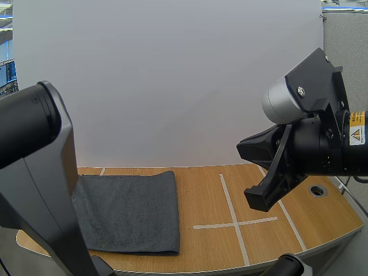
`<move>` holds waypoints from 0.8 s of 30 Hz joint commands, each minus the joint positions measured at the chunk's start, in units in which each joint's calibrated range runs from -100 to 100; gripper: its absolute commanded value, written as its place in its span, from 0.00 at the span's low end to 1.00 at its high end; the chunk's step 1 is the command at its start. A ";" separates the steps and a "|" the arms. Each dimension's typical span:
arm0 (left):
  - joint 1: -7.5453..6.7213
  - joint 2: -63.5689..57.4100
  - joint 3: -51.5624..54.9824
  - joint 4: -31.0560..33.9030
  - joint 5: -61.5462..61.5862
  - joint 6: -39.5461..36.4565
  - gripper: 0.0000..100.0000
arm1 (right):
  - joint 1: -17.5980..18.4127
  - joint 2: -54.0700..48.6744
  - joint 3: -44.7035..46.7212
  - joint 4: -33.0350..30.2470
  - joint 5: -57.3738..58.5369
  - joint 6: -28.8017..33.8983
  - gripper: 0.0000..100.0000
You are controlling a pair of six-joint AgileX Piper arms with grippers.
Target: Fold the towel
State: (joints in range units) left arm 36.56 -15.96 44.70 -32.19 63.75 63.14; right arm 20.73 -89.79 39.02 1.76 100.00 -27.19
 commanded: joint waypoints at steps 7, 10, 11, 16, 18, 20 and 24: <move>-6.58 16.51 -19.27 -1.90 9.38 -10.03 0.04 | -0.24 -0.35 0.21 0.06 0.00 -0.39 0.00; -6.80 21.66 -24.49 -2.45 11.90 -11.54 0.18 | -0.24 -0.35 0.21 0.06 0.00 -0.39 0.00; -6.80 22.72 -25.50 -2.60 13.29 -12.00 0.24 | -0.24 -0.35 0.21 0.06 0.00 -0.39 0.00; -6.80 30.58 -32.86 -3.11 19.98 -13.47 0.60 | -0.94 0.25 0.21 0.06 0.00 -0.74 0.00; -6.80 33.34 -35.38 -3.82 22.88 -14.40 0.68 | -1.47 0.89 0.21 0.06 0.00 -0.84 0.00; -6.80 34.84 -37.17 -4.21 25.50 -14.65 0.70 | -1.84 1.90 0.21 0.06 0.00 -1.21 0.00; -6.80 36.40 -38.34 -5.05 27.52 -14.65 0.70 | -2.64 5.18 2.30 -1.06 0.00 -1.74 0.00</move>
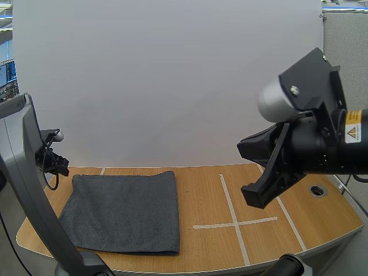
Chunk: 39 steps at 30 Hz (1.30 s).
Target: Fold the towel
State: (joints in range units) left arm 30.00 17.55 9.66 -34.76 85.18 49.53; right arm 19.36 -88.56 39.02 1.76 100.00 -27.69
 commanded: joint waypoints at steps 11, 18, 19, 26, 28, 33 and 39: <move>-0.25 -0.09 -3.42 -3.86 14.82 -1.42 0.70 | -1.61 16.22 6.15 -1.76 -2.84 -2.66 0.00; -0.25 -2.27 -3.42 -3.86 14.82 -3.18 0.70 | -2.58 21.21 6.15 -2.82 -5.00 -3.91 0.00; -0.25 -2.79 -3.42 -3.86 14.82 -3.18 0.70 | -3.09 22.43 6.15 -2.33 -6.07 -3.82 0.00; -0.25 -5.69 -3.42 -3.86 14.82 -3.62 0.70 | -4.29 35.05 6.15 3.30 -26.08 -3.71 0.00; -0.25 -6.14 -3.42 -3.86 14.82 -3.62 0.70 | -4.29 40.94 6.15 3.43 -29.09 -3.19 0.00; -0.25 -6.27 -3.42 -3.51 14.82 -3.62 0.70 | -4.29 51.58 6.15 4.20 -41.99 -2.51 0.00; -0.25 -6.27 -3.42 -2.63 14.82 -3.62 0.70 | -4.29 62.71 6.15 3.87 -55.01 -2.51 0.00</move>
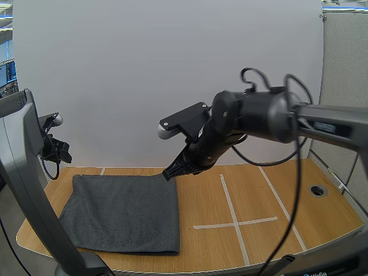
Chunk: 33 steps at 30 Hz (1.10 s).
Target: Fold the towel
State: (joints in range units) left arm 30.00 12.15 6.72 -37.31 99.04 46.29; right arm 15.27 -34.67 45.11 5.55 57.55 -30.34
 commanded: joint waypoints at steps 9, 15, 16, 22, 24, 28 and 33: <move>-0.25 -0.87 -0.47 -0.10 0.96 0.02 0.70 | -3.15 21.40 -5.52 0.16 -22.54 -0.21 0.00; -0.25 -0.87 -0.47 -0.10 0.96 0.03 0.70 | -3.17 29.78 -12.04 1.49 -22.54 -0.21 0.00; -0.25 -0.87 -0.47 -0.10 0.96 0.03 0.70 | -3.17 31.44 -12.78 1.65 -22.54 -0.21 0.00; -0.25 -0.87 -0.47 0.04 0.96 0.03 0.70 | -3.17 39.67 -17.20 2.67 -24.92 -0.21 0.25; -0.25 -0.87 -0.47 0.04 0.96 0.03 0.70 | -3.17 41.91 -19.02 2.96 -25.76 -0.21 0.42; -0.25 -0.87 -0.47 0.04 0.96 0.03 0.70 | -3.17 45.72 -22.53 4.02 -26.37 -0.21 0.65; -0.25 -0.87 -0.47 0.04 0.96 0.03 0.70 | -3.17 50.52 -26.66 4.02 -25.85 0.12 0.81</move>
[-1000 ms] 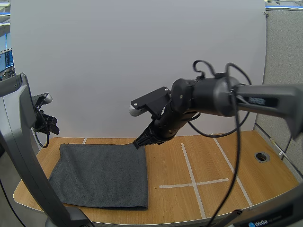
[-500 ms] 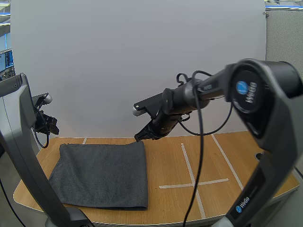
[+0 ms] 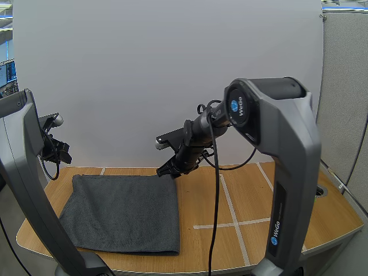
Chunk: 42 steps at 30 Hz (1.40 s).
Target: Fold the towel
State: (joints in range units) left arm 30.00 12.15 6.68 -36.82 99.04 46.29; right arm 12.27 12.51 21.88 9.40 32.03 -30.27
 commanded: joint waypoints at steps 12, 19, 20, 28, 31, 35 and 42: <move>-0.25 -0.87 -0.43 -0.44 0.96 0.03 0.60 | -0.18 8.11 -7.73 1.45 -1.18 0.04 0.81; -0.25 -0.87 -0.43 -0.44 0.96 0.03 0.00 | -0.18 8.11 -8.52 2.52 -2.68 -0.05 0.67; -0.25 -0.87 -0.43 -0.44 0.96 0.03 0.00 | -0.18 8.11 -8.52 2.75 -2.86 -0.05 0.66; -0.25 -0.87 -0.43 -0.56 0.96 0.03 0.00 | -0.18 10.05 -8.52 3.25 -5.60 -0.05 0.60; -0.25 -0.87 -0.43 -0.67 0.96 0.03 0.00 | -0.18 11.29 -8.52 3.25 -6.74 -0.15 0.60; -0.25 -0.87 -0.43 -0.67 0.96 0.03 0.00 | -0.18 12.05 -8.52 3.84 -7.54 -0.15 0.60; -0.25 -0.87 -0.43 -0.78 0.96 0.03 0.00 | -0.18 12.05 -8.52 6.14 -7.54 -0.15 0.30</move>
State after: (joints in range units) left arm 30.00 12.15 6.68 -36.82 99.04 46.29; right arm 12.27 24.68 13.62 14.13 25.25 -30.17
